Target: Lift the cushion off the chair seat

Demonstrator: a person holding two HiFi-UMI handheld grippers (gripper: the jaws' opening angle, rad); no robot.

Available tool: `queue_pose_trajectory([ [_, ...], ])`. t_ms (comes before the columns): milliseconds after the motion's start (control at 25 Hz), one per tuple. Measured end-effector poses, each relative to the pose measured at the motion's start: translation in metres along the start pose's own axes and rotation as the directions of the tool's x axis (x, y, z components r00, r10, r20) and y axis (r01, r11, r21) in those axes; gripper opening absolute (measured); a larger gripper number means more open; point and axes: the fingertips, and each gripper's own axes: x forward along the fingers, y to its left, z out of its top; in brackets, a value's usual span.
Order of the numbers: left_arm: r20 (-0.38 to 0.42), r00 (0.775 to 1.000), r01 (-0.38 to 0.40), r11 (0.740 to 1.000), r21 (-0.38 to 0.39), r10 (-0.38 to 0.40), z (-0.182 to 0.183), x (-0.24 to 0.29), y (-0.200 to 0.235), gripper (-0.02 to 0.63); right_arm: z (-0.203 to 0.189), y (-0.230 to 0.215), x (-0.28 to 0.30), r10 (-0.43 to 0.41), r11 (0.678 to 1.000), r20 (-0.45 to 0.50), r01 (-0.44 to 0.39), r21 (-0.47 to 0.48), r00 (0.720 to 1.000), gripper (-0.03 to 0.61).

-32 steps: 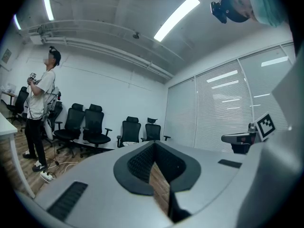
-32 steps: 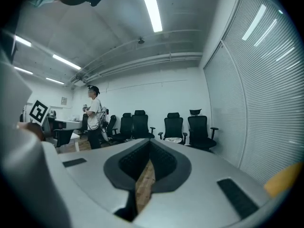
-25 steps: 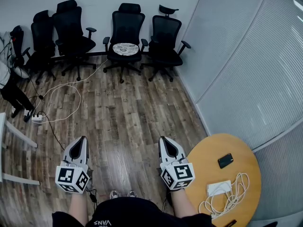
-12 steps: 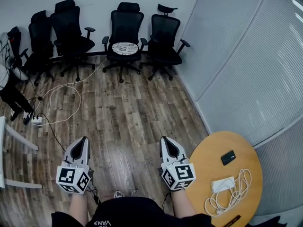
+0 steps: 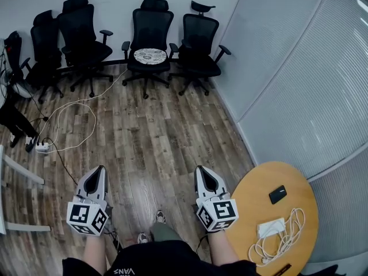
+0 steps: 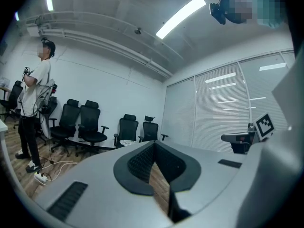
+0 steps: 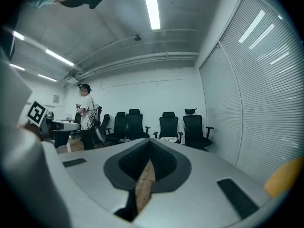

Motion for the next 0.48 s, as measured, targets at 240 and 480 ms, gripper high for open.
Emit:
queue_pose_trajectory([
  [240,0.008,1.000,-0.030,1.000,0.000,0.030,0.008,0.045,0.005,0.009,0.010,-0.027,0.044,0.027,1.000,0.005,-0.027,-0.007,1.000,0.015],
  [480,0.026,0.998,-0.051,0.999,0.005,0.050,0.019,0.091,0.002,0.009,0.021,-0.060,0.084,0.052,0.999,0.020,-0.052,-0.007,0.998,0.017],
])
